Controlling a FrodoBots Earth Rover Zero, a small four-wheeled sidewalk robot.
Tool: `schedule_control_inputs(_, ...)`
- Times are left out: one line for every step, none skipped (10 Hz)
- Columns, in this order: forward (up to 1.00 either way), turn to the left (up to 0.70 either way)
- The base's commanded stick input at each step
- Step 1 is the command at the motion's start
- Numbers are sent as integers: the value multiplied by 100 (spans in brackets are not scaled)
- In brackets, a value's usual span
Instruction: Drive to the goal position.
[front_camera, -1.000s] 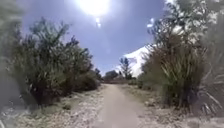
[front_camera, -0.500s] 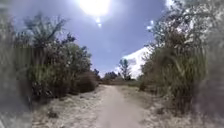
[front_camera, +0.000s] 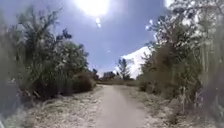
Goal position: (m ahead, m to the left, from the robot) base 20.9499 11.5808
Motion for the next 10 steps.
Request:
schedule_control_inputs(85,0)
schedule_control_inputs(85,0)
schedule_control_inputs(85,0)
schedule_control_inputs(85,0)
schedule_control_inputs(85,0)
schedule_control_inputs(85,0)
schedule_control_inputs(85,0)
schedule_control_inputs(85,0)
schedule_control_inputs(85,0)
schedule_control_inputs(85,0)
